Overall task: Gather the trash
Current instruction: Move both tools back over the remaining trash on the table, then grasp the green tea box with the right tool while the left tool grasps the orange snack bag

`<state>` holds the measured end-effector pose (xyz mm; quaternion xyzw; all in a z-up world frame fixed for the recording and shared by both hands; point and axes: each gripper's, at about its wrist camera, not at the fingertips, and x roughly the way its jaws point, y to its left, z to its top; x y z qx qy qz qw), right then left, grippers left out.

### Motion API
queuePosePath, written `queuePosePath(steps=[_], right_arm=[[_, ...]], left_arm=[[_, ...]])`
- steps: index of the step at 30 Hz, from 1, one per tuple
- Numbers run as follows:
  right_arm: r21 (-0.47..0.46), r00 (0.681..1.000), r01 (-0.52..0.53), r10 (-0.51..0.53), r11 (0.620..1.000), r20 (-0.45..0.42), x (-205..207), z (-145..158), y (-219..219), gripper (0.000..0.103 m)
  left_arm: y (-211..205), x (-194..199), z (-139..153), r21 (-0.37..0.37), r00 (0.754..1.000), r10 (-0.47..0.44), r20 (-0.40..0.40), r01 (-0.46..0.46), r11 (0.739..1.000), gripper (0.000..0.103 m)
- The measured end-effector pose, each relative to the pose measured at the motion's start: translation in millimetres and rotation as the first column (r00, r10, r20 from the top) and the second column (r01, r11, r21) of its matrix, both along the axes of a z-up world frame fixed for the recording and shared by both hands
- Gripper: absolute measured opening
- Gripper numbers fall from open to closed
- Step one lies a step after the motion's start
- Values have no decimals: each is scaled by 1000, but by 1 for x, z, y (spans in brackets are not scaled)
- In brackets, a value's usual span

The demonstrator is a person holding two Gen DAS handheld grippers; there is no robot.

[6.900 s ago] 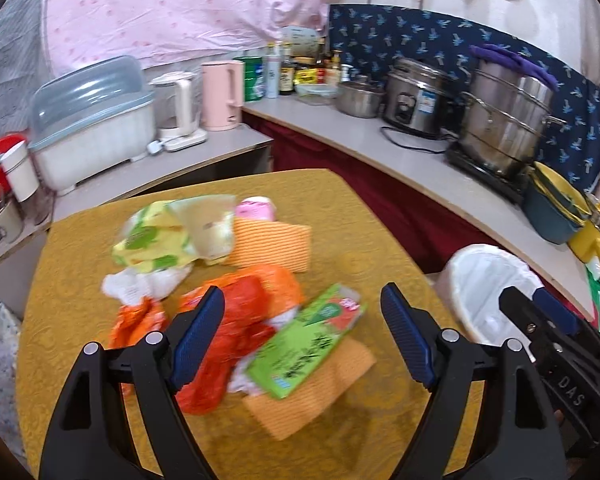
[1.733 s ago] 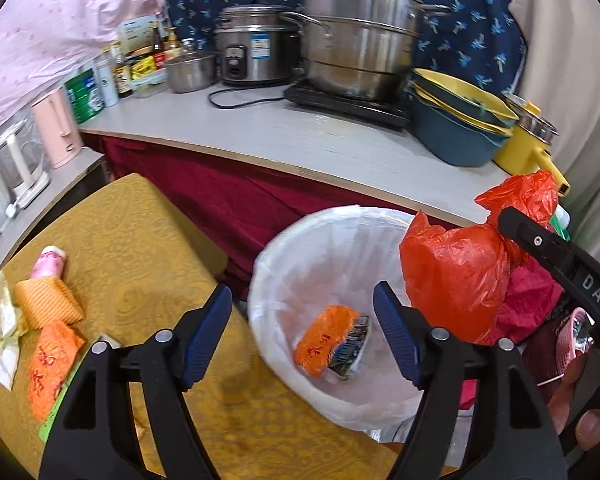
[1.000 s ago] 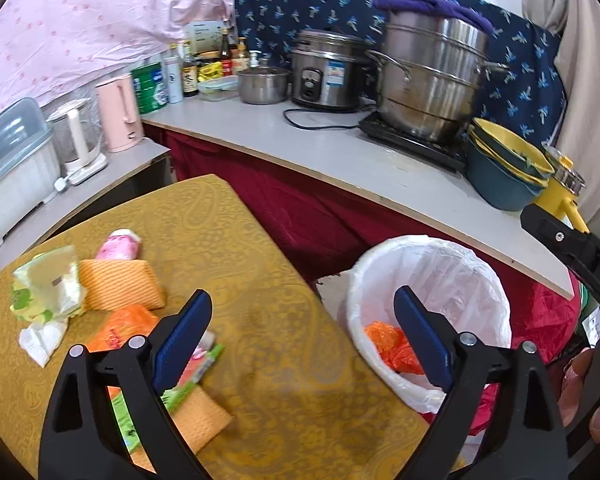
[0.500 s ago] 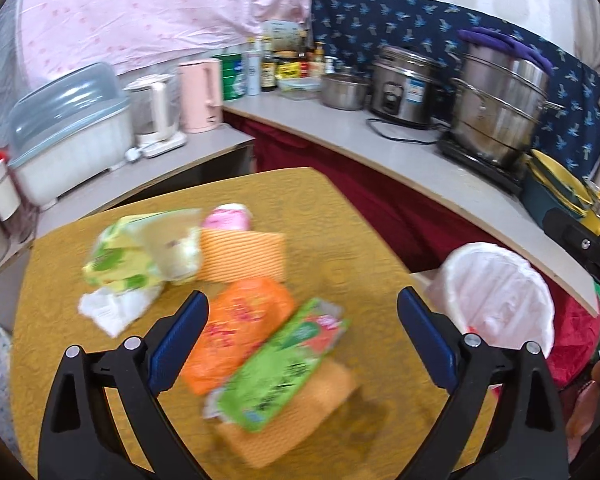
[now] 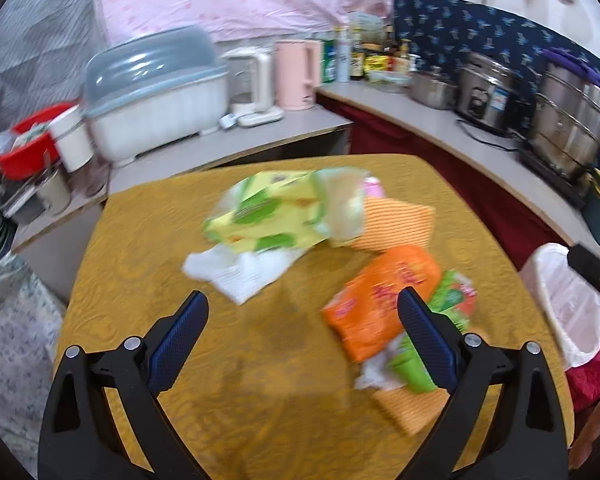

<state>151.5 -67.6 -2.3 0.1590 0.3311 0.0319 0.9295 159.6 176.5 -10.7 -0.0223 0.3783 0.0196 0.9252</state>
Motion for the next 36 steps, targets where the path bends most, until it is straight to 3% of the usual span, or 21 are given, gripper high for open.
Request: queuePosePath(steps=[7, 16, 29, 32, 36], right_arm=[[31, 991, -56, 59, 998, -118, 8, -49, 38, 68], [39, 969, -77, 84, 996, -232, 22, -94, 58, 61], [66, 960, -69, 84, 995, -266, 46, -114, 69, 59], [50, 961, -70, 80, 996, -263, 50, -114, 71, 54], [56, 964, -58, 71, 997, -258, 52, -113, 68, 39]], left_arm=[[35, -9, -25, -5, 997, 51, -55, -51, 999, 91], [38, -11, -43, -22, 996, 22, -88, -24, 999, 91], [25, 3, -71, -44, 989, -25, -143, 19, 999, 91], [24, 5, -76, -50, 988, -29, -151, 22, 999, 91], [22, 7, -81, -52, 986, -31, -163, 23, 998, 91]])
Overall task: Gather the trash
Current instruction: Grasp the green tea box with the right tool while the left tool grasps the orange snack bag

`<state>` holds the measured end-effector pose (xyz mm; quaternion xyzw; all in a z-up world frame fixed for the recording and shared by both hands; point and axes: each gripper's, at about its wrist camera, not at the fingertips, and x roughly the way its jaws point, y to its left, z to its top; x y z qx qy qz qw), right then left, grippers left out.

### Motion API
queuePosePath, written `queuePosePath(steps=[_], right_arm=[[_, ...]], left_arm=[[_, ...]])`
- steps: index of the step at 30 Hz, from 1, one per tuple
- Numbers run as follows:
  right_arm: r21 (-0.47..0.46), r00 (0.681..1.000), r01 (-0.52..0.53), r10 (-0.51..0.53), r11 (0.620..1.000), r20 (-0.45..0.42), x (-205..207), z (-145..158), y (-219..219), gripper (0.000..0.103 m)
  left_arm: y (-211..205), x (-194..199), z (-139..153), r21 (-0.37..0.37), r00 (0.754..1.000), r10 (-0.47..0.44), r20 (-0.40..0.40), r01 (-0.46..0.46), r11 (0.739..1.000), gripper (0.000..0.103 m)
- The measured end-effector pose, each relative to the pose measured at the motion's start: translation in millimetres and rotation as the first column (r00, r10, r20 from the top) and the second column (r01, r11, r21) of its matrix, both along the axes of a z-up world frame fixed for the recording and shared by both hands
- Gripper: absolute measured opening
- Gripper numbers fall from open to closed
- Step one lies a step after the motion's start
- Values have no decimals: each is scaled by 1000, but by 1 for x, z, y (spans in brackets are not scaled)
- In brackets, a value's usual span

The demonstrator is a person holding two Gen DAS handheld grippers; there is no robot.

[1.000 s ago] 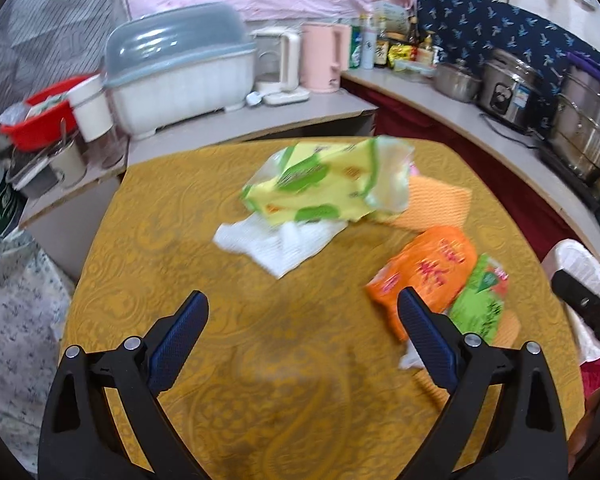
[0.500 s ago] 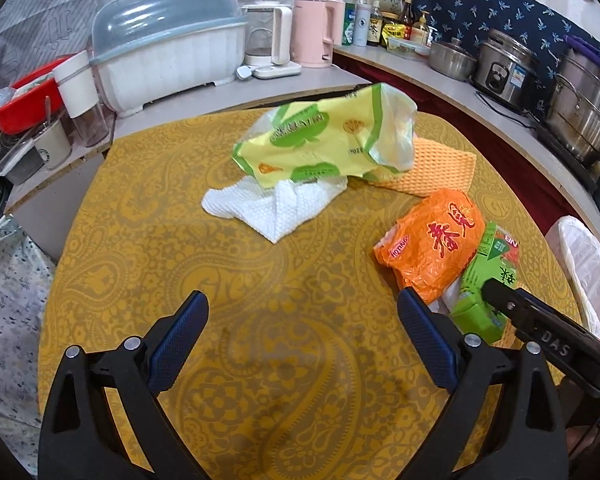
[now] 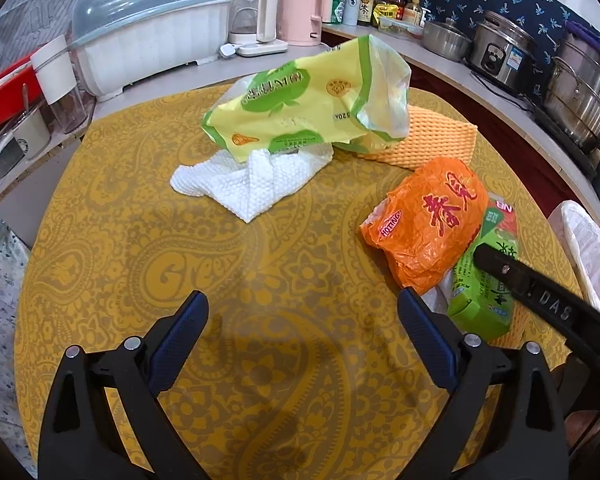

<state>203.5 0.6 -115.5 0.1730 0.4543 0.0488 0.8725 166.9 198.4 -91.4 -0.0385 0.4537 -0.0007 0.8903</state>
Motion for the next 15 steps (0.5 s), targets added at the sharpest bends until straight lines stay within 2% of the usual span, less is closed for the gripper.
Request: queuePosePath(steps=[3, 8, 15], right_arm=[[42, 1000, 10, -10, 999, 1, 1, 3, -6, 33], [109, 1000, -14, 15, 994, -1, -2, 11, -5, 28], [62, 997, -79, 80, 995, -6, 2, 12, 20, 28]], left_arm=[[-3, 0, -3, -2, 1000, -5, -6, 5, 1000, 91], [-12, -1, -8, -1, 1000, -23, -16, 23, 1000, 91], [-16, -1, -13, 11, 999, -29, -28, 30, 1000, 91]])
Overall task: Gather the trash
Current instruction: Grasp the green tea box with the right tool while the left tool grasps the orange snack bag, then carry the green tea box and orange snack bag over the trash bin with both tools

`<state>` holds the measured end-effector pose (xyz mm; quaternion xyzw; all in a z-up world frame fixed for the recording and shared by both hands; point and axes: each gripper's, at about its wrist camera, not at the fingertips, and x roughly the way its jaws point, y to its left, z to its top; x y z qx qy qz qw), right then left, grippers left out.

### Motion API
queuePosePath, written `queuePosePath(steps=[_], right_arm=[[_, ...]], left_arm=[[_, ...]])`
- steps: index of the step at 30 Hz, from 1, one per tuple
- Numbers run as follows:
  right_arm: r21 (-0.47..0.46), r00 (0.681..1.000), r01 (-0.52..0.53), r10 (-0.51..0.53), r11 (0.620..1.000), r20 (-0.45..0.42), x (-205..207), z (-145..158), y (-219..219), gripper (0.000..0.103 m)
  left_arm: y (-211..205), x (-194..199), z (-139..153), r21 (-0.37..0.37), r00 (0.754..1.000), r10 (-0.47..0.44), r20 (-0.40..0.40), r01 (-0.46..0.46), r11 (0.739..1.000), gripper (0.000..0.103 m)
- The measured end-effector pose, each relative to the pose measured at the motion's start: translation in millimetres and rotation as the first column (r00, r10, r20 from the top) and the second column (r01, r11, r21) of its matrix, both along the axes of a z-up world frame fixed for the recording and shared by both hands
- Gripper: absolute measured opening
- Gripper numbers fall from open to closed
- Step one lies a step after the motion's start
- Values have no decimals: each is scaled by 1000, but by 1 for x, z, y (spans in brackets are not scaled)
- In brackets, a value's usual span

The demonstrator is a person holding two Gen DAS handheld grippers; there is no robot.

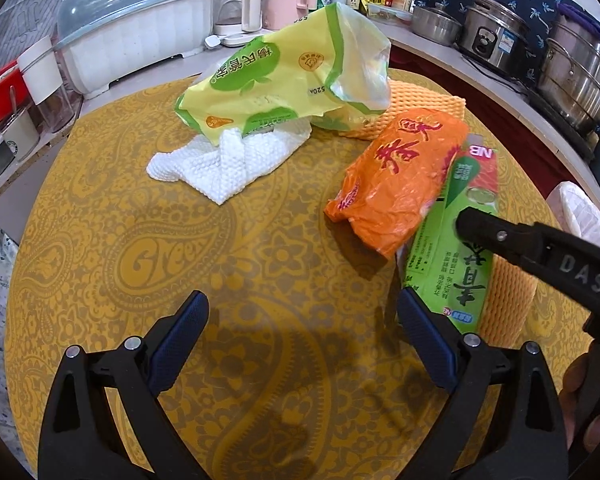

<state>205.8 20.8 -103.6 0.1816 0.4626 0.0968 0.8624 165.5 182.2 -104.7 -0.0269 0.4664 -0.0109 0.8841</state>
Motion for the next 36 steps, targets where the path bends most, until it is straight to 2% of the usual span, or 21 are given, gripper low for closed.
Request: queuePosePath(steps=[3, 7, 14, 19, 23, 24, 25, 26, 27, 31, 33, 36], right_arm=[[-9, 1000, -4, 4, 1000, 10, -1, 1, 2, 26], [-56, 997, 25, -21, 998, 76, -7, 19, -7, 22], [-63, 985, 120, -111, 991, 129, -14, 42, -47, 21], [-55, 977, 163, -154, 985, 151, -18, 52, -72, 21], [-45, 972, 181, -172, 982, 160, -19, 54, -87, 21], [-44, 972, 183, -174, 982, 159, -19, 54, -89, 21], [-43, 971, 186, -177, 982, 158, -19, 54, -91, 21], [-43, 971, 188, -180, 981, 157, -20, 53, -94, 21], [-43, 971, 191, -182, 981, 156, -20, 52, -96, 21], [-34, 970, 196, -189, 980, 154, -23, 49, -105, 21], [-28, 970, 196, -190, 980, 153, -24, 48, -107, 21], [-21, 969, 193, -187, 981, 160, -27, 50, -109, 21]], left_arm=[[5, -1, 1, -7, 1000, 8, 2, -8, 1000, 91], [6, 1, 9, -15, 1000, 7, 21, -7, 1000, 91], [-15, 19, 20, -27, 998, -31, 49, 32, 999, 91], [-37, 39, 14, -45, 996, -84, 25, 85, 995, 91], [-56, 53, 3, -13, 994, -108, 7, 109, 994, 90], [-58, 55, 0, -14, 994, -110, 1, 110, 994, 87], [-60, 56, -2, -21, 994, -112, -5, 112, 993, 76], [-60, 58, -3, -31, 993, -114, -17, 113, 993, 70], [-60, 59, -3, -38, 994, -112, -19, 111, 993, 68], [-54, 54, 1, -77, 993, -114, -17, 112, 991, 40], [-52, 52, 4, -82, 994, -109, -15, 108, 991, 30], [-45, 47, 12, -108, 995, -100, -7, 99, 989, 24]])
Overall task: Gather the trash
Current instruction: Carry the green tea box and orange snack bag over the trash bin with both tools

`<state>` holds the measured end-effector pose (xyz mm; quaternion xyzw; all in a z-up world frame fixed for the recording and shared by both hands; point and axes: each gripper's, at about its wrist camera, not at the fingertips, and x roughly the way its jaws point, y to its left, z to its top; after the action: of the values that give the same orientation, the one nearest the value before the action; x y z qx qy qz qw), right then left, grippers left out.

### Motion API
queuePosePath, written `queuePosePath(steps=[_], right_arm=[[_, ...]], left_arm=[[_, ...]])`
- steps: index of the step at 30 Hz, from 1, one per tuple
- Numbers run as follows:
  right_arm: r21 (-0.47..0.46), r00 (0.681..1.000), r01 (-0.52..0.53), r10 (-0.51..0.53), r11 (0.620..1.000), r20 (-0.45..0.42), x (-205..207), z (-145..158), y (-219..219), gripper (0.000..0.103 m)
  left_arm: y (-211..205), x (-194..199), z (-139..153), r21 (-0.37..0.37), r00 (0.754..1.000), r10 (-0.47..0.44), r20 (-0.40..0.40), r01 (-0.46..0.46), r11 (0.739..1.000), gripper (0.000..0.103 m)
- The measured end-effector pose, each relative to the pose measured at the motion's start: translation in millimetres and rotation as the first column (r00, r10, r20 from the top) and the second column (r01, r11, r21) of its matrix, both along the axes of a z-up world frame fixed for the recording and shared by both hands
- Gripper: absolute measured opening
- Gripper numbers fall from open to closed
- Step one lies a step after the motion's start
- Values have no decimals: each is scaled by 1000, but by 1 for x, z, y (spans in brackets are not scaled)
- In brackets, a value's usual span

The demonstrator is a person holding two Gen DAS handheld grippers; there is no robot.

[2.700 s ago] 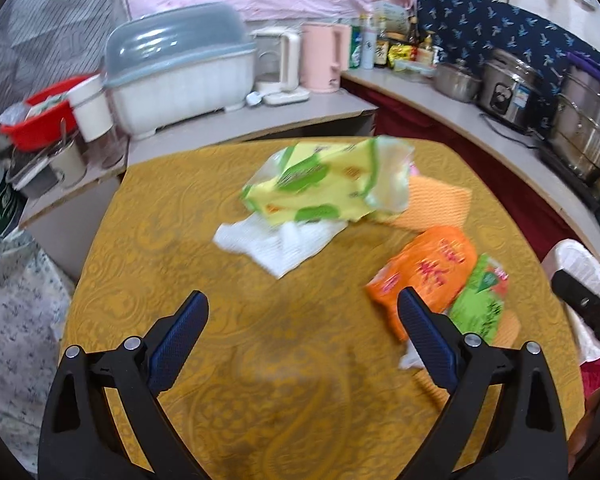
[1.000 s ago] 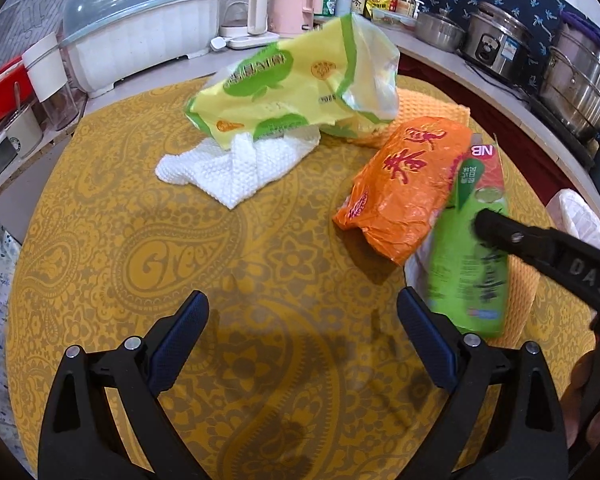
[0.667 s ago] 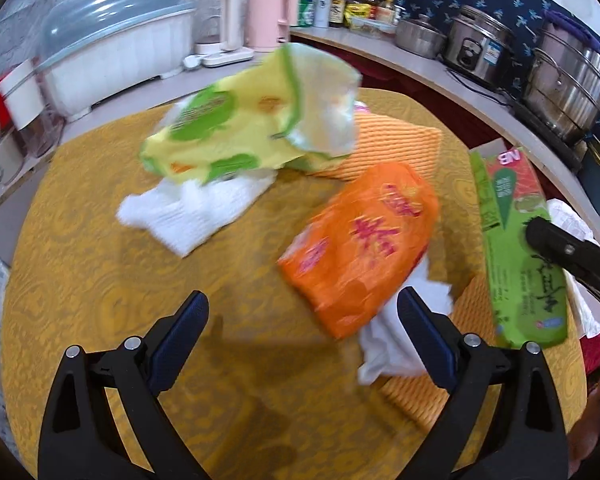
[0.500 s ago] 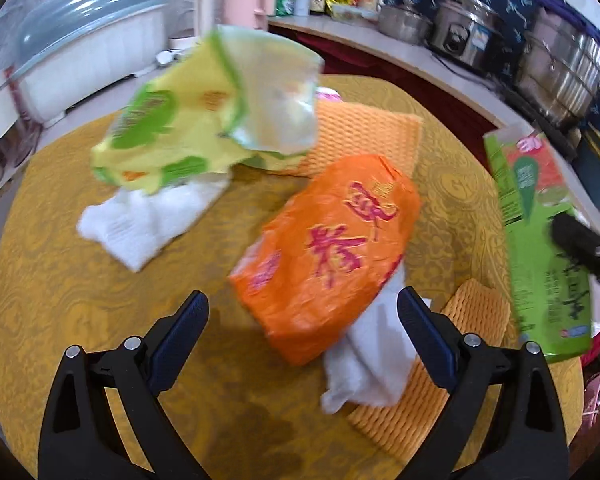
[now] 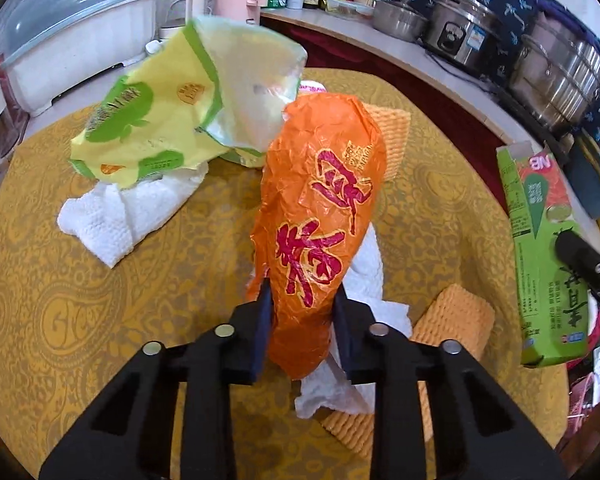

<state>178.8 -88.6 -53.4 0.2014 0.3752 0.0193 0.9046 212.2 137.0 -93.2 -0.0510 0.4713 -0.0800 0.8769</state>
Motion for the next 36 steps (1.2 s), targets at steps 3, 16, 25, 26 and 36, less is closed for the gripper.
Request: queuePosePath(steps=[3, 16, 25, 26, 36], right_arm=[[4, 1000, 1, -1, 1000, 14, -5, 5, -1, 21], [23, 993, 54, -56, 998, 100, -37, 39, -40, 21], [30, 979, 152, -154, 988, 134, -66, 52, -96, 21], [32, 976, 165, -168, 986, 136, -69, 52, -103, 21], [51, 943, 299, -303, 953, 138, -103, 47, -179, 21]], left_arm=[[4, -7, 10, -10, 1000, 9, 14, -9, 1000, 19], [-40, -34, 79, -33, 990, -52, 131, 57, 998, 18], [-124, -45, 104, -25, 963, -206, 174, 214, 977, 19], [-133, -46, 104, -25, 959, -222, 175, 230, 973, 19], [-233, -52, 98, -13, 914, -376, 155, 382, 924, 19]])
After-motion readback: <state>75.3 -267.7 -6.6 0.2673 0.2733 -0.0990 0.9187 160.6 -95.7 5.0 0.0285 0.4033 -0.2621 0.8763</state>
